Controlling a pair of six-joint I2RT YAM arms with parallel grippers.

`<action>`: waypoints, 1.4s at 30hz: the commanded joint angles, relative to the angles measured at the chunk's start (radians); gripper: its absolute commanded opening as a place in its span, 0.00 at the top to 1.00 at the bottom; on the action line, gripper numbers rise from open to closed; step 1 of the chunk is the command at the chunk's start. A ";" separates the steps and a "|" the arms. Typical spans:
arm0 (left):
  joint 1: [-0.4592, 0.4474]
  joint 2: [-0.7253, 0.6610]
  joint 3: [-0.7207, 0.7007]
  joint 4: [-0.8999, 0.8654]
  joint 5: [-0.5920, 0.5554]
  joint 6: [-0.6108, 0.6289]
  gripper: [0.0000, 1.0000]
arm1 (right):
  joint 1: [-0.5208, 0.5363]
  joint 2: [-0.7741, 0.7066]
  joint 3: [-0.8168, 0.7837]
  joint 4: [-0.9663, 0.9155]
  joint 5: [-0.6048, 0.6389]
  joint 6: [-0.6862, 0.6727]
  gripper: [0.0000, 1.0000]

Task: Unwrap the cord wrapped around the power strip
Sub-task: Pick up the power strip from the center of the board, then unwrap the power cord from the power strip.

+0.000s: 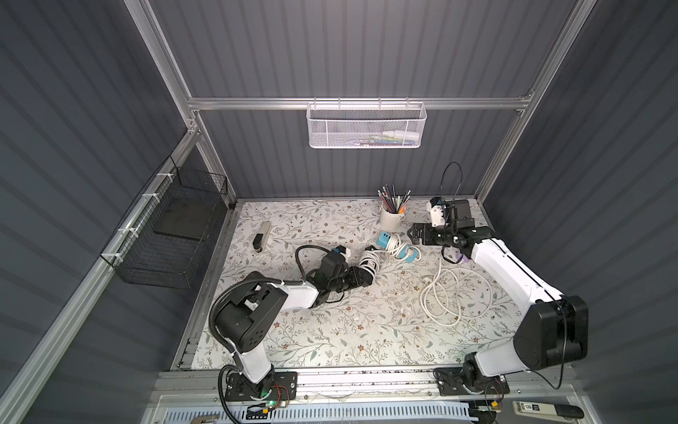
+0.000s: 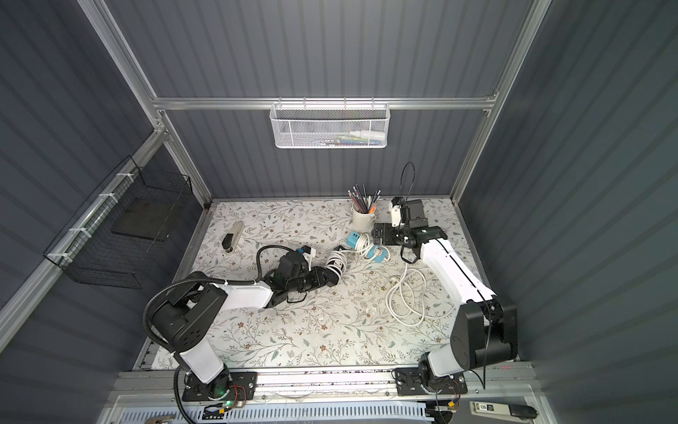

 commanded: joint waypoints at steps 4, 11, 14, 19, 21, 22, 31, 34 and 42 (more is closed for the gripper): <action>0.026 -0.127 0.263 -0.417 -0.006 0.343 1.00 | 0.018 -0.113 -0.071 0.159 -0.253 -0.050 0.01; 0.154 -0.133 0.564 -0.731 0.141 0.551 1.00 | 0.028 -0.212 -0.141 0.267 -0.428 -0.067 0.01; 0.206 -0.101 0.721 -0.857 0.198 0.624 1.00 | 0.039 -0.238 -0.161 0.284 -0.451 -0.073 0.01; 0.220 -0.057 0.847 -0.930 0.304 0.636 1.00 | 0.085 -0.268 -0.214 0.358 -0.410 -0.097 0.09; 0.220 -0.055 0.844 -0.913 0.320 0.605 1.00 | 0.109 -0.280 -0.233 0.401 -0.356 -0.108 0.15; 0.220 -0.054 0.846 -0.914 0.326 0.595 1.00 | 0.123 -0.287 -0.240 0.422 -0.323 -0.115 0.18; 0.220 -0.125 0.775 -0.922 0.352 0.526 1.00 | 0.157 -0.310 -0.271 0.566 -0.208 -0.158 0.41; 0.220 -0.144 0.767 -0.924 0.342 0.523 1.00 | 0.162 -0.287 -0.253 0.544 -0.245 -0.154 0.52; 0.220 -0.168 0.758 -0.898 0.343 0.526 1.00 | 0.188 -0.246 -0.235 0.513 -0.265 -0.158 0.54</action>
